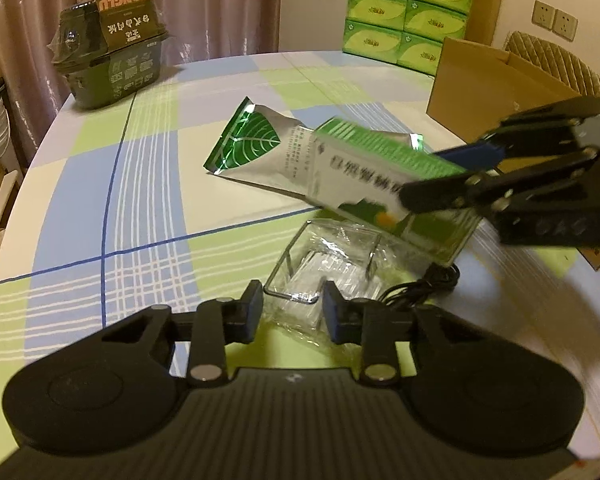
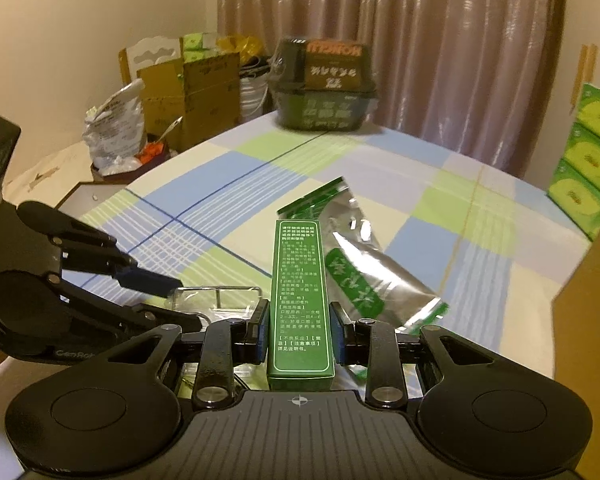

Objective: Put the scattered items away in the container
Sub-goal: 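Grasp the clear wire rack with the left gripper while the right grasps the mouthwash box, then lift the mouthwash box with the right gripper while the left holds the rack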

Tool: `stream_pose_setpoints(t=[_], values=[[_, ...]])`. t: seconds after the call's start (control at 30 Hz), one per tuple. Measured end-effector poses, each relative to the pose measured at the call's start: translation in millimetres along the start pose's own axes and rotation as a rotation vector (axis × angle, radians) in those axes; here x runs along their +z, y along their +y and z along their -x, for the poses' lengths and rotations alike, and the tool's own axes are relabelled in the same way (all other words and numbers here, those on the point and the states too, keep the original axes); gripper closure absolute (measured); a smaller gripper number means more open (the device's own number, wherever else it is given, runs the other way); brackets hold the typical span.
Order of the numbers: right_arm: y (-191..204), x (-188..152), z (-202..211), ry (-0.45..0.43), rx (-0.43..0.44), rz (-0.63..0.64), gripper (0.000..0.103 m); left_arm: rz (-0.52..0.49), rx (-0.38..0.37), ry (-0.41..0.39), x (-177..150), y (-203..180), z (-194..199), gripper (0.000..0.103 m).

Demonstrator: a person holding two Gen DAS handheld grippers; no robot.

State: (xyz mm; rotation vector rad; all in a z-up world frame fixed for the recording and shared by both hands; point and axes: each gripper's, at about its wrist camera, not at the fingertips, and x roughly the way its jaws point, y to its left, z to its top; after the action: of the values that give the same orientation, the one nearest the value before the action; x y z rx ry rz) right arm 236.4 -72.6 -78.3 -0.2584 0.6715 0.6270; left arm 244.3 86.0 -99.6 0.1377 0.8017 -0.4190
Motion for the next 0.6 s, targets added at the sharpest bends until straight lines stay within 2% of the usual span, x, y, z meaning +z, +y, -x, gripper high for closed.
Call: stream_pose_setpoints(t=[0.27,0.47,0.6], values=[[-11.5,-20.4,44.9,0.000,-0.076,-0.034,0.076,-0.041,0.021,0.033,-8.8,-20.3,18.0,0.077],[-19.9,-50.7,77.4,0.020,-0.126,-0.098,0.076,0.002,0.054,0.009,-9.5,-21.2,42.1,0.077],[-22.2,-69.0,98.7,0.028,-0.149,-0.142,0.076,-0.003,0.041,-0.021,-8.2,-34.8,60.8,0.077]])
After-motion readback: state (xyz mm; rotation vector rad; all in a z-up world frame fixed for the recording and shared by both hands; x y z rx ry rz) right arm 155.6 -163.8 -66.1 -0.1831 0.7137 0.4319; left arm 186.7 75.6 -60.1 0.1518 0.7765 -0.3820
